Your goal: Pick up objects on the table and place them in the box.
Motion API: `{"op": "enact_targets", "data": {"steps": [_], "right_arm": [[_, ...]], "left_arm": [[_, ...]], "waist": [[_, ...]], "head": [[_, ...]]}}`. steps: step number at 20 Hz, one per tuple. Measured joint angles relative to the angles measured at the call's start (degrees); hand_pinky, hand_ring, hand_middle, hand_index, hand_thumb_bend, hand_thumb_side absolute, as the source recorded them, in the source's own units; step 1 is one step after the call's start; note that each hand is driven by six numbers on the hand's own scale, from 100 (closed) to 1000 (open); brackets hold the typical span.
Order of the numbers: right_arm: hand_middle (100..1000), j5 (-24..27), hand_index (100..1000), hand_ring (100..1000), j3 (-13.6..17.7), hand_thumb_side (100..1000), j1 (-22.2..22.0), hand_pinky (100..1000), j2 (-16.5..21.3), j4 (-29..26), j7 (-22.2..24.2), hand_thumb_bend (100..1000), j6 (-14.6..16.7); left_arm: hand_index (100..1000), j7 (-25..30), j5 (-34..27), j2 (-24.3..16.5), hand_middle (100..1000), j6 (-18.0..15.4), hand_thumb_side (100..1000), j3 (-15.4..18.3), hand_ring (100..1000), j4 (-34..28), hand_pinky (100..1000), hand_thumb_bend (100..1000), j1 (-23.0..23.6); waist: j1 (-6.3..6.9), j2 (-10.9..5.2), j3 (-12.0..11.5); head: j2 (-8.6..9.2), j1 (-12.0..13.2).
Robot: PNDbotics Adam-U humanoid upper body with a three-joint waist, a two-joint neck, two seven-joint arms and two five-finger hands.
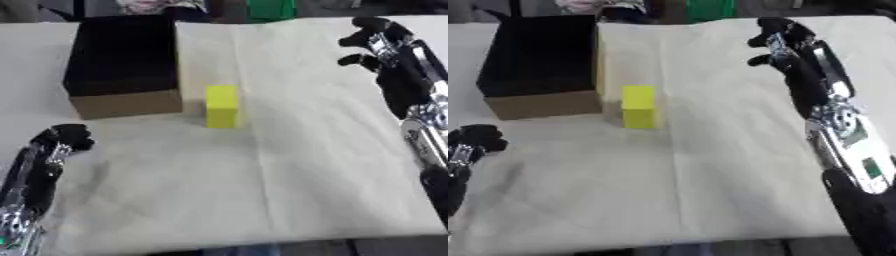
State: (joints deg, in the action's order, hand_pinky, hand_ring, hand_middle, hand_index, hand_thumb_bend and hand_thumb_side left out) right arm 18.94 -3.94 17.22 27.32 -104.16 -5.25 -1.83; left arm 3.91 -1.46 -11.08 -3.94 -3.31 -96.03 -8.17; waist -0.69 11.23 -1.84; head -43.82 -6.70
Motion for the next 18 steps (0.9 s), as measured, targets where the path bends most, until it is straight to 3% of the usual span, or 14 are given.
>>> {"op": "enact_targets", "data": {"steps": [7,18], "right_arm": [[570,0.0,785,762,-0.69,493,0.78,614,0.97,-0.44,0.84,127,-0.32],[608,-2.98,841,787,-6.63,441,8.75,626,7.06,-2.12,8.3,179,-2.14]], "left_arm": [[679,-0.02,0.0,0.0,581,0.01,692,0.0,616,0.0,698,450,0.0],[679,0.02,0.0,0.0,582,0.02,694,-0.02,617,0.0,697,450,0.0]], "waist": [[-0.16,-0.11,-0.02],[-0.31,-0.31,-0.32]], "head": [[0.0,-0.06],[0.0,-0.58]]}}
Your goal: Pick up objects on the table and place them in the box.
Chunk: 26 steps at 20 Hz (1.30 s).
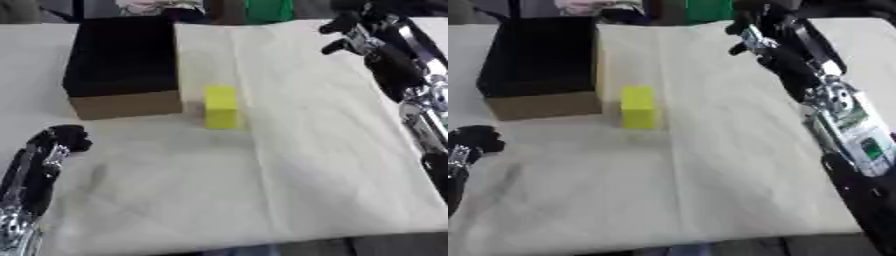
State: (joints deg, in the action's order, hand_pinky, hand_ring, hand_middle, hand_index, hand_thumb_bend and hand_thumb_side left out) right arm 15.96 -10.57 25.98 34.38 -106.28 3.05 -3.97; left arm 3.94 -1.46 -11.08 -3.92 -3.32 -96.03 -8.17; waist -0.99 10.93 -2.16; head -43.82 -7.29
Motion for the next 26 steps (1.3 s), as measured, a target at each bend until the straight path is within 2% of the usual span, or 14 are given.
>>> {"op": "enact_targets", "data": {"steps": [5,12,20,24,26], "right_arm": [[647,-2.81,869,813,-3.17,413,5.99,644,1.77,-0.04,4.69,239,-0.32],[742,-7.18,912,884,-8.46,422,14.6,700,1.71,2.22,13.1,323,0.4],[791,-12.51,934,925,-12.8,455,20.06,737,-1.89,10.13,22.11,392,2.5],[826,-15.21,945,951,-13.89,418,21.46,769,-3.96,14.71,24.83,485,3.66],[841,-17.07,948,962,-14.23,430,22.01,782,-4.97,16.79,26.01,543,4.44]], "left_arm": [[679,0.14,0.0,0.0,582,0.07,694,-0.17,617,0.0,698,449,0.01],[679,0.39,-0.01,0.0,582,0.11,695,-0.42,618,0.0,698,450,0.01],[679,0.63,-0.02,0.0,582,0.08,696,-0.68,617,0.01,698,450,0.01],[679,0.65,-0.02,0.0,582,0.09,697,-0.69,617,0.02,698,451,0.0],[679,0.66,-0.02,0.0,582,0.1,696,-0.7,617,0.02,698,450,-0.01]], "waist": [[-0.15,-0.01,-0.27],[-0.25,-0.04,-0.77],[-0.39,-0.01,-1.4],[-0.4,0.01,-1.71],[-0.37,0.01,-1.79]], "head": [[0.0,-0.39],[0.0,-0.9],[-0.01,-1.2],[-0.01,-1.41],[-0.01,-1.47]]}}
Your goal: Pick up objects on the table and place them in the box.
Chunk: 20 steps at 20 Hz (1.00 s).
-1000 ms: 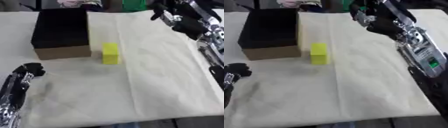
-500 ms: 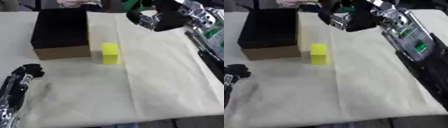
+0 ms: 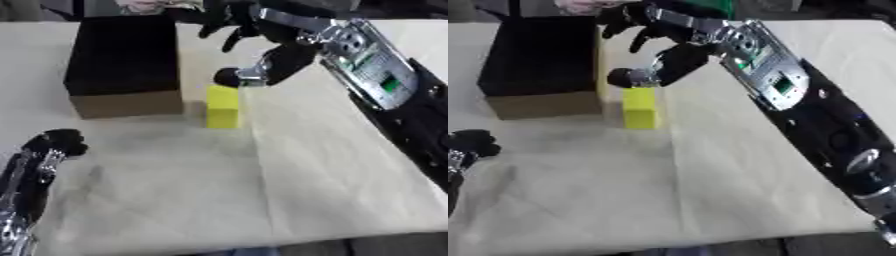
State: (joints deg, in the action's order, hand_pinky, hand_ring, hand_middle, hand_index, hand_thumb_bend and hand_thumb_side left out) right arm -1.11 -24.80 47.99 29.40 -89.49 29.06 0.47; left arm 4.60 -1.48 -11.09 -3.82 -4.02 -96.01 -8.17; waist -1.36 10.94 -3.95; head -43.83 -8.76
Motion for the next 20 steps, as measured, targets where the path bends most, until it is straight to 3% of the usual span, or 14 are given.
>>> {"op": "enact_targets", "data": {"steps": [9,10,11,20], "right_arm": [[858,-6.72,958,972,-0.65,439,0.97,803,-3.43,7.01,3.03,619,2.7],[861,-7.37,959,973,-0.65,392,0.97,808,-3.63,7.56,2.99,597,2.89],[862,-7.93,959,973,-0.65,445,0.98,809,-3.85,8.02,2.98,633,3.08],[873,-14.08,963,973,-0.59,463,0.99,827,-4.63,11.95,2.21,664,4.48]], "left_arm": [[678,0.12,-0.05,0.0,582,0.09,694,-0.3,617,0.01,698,449,-0.03],[678,0.12,-0.06,0.0,582,0.08,694,-0.31,617,0.01,698,449,-0.03],[678,0.13,-0.07,0.0,582,0.08,694,-0.32,617,0.01,697,449,-0.03],[678,0.14,-0.08,0.0,582,0.08,693,-0.32,617,0.06,698,449,-0.04]], "waist": [[0.2,-0.06,-0.35],[0.2,-0.1,-0.37],[0.2,-0.15,-0.39],[0.21,-0.35,-0.63]], "head": [[0.0,-0.44],[0.0,-0.45],[0.0,-0.46],[0.0,-0.48]]}}
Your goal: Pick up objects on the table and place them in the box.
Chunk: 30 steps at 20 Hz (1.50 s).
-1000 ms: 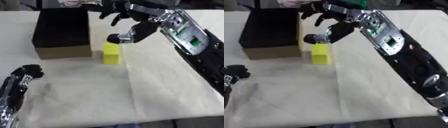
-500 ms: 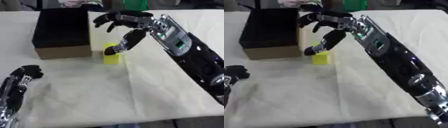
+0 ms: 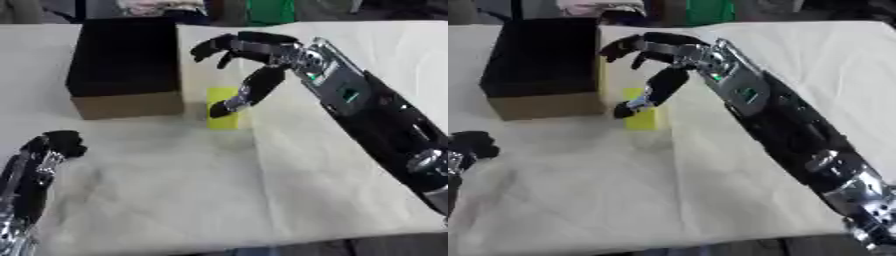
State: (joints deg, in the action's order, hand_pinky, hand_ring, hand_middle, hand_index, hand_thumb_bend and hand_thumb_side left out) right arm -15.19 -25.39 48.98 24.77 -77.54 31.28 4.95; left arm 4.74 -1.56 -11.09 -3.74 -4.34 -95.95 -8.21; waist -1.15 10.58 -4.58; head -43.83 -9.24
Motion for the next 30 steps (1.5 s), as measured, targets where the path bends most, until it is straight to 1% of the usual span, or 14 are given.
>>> {"op": "enact_targets", "data": {"steps": [5,6,9,14,20,24,30], "right_arm": [[874,-3.23,963,972,0.35,479,-0.03,830,-0.49,2.52,-0.73,668,0.91],[873,-3.82,963,971,0.41,470,-0.03,830,-0.69,3.0,-0.83,661,1.12],[872,-5.05,964,970,0.67,487,-0.05,830,-0.95,4.27,-1.09,665,1.67],[856,-6.51,962,963,0.86,504,-0.08,825,-1.3,6.04,-1.52,651,2.27],[848,-8.3,957,959,1.02,511,-0.4,823,-1.86,7.73,-1.81,658,2.78],[843,-9.53,950,955,1.02,509,-0.59,823,-2.26,8.68,-1.8,662,3.33],[809,-11.24,925,940,1.04,502,-0.64,815,-2.55,9.66,-2.07,658,3.93]], "left_arm": [[678,0.01,0.0,0.0,582,0.0,694,0.0,617,0.19,698,449,-0.03],[678,0.01,0.0,0.0,582,0.0,694,0.0,617,0.24,698,449,-0.03],[678,0.01,0.0,0.0,582,0.0,694,0.0,617,0.25,698,449,-0.04],[678,0.01,0.0,0.0,582,0.0,695,0.0,617,0.25,698,449,-0.04],[678,0.01,0.0,0.0,582,0.0,695,0.0,617,0.25,697,449,-0.04],[678,0.01,0.0,0.0,582,0.0,695,0.0,617,0.25,698,449,-0.04],[678,0.01,0.0,0.0,582,0.0,695,0.0,617,0.25,698,449,-0.04]], "waist": [[0.04,0.0,-0.01],[0.07,0.0,-0.01],[0.12,0.0,-0.01],[0.13,0.0,-0.01],[0.14,0.0,0.0],[0.14,0.0,0.0],[0.12,0.0,-0.01]], "head": [[0.0,0.0],[0.0,0.0],[0.0,0.0],[0.0,0.0],[0.0,-0.01],[0.0,-0.02],[0.0,-0.04]]}}
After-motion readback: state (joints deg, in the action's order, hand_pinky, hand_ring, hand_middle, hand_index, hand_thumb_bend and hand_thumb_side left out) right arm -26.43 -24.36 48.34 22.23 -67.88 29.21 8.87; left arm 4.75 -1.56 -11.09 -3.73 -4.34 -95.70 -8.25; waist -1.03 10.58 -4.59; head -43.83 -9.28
